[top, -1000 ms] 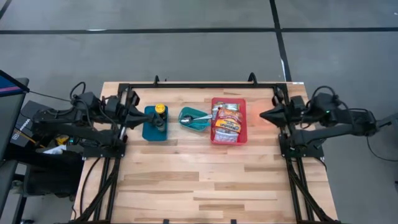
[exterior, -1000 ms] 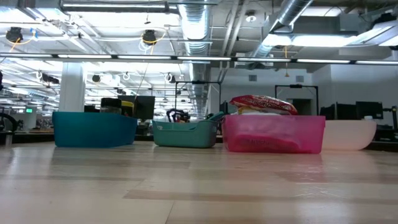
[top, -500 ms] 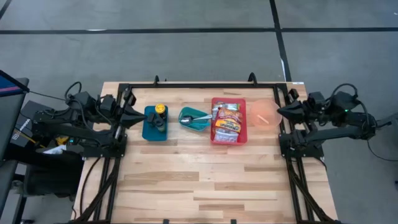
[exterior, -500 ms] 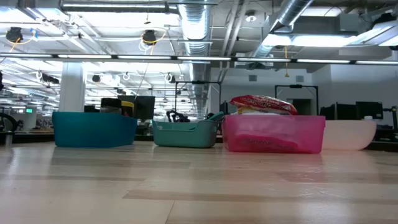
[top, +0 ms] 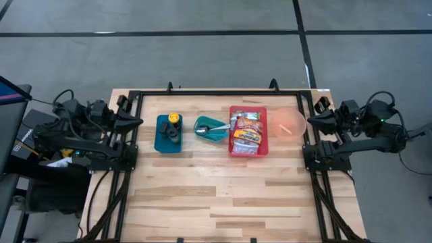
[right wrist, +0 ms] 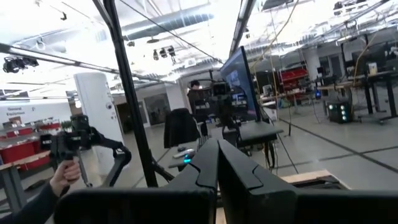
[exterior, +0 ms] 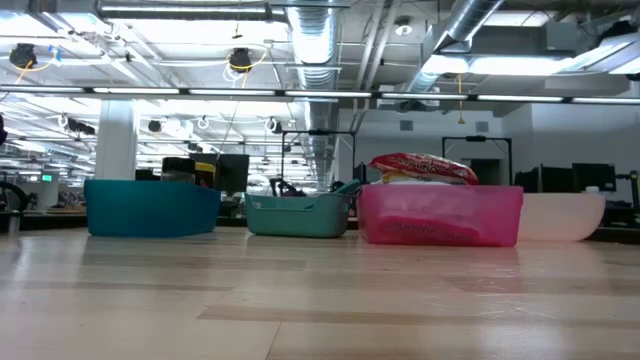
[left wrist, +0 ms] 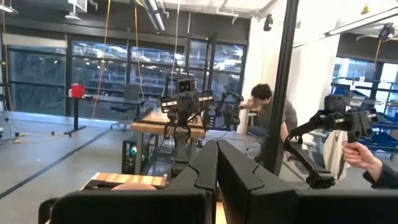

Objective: Pick & Place Food Item
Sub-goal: Return to Home Position

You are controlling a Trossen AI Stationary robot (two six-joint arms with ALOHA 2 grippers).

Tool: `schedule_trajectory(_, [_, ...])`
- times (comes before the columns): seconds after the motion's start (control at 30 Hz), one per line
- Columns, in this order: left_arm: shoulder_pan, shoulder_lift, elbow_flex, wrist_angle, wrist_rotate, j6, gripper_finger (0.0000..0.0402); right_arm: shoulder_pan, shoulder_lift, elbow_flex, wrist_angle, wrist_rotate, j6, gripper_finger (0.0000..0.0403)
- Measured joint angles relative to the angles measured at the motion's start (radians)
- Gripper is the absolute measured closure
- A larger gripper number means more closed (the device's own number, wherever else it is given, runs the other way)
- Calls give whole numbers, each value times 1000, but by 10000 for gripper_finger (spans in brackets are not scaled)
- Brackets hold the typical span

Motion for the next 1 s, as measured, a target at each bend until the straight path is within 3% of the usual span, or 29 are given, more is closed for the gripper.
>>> schedule_trajectory(1.0, [0,-218,-1,-89,2,-3,401,-1,-259,0,-119,-2,11,403])
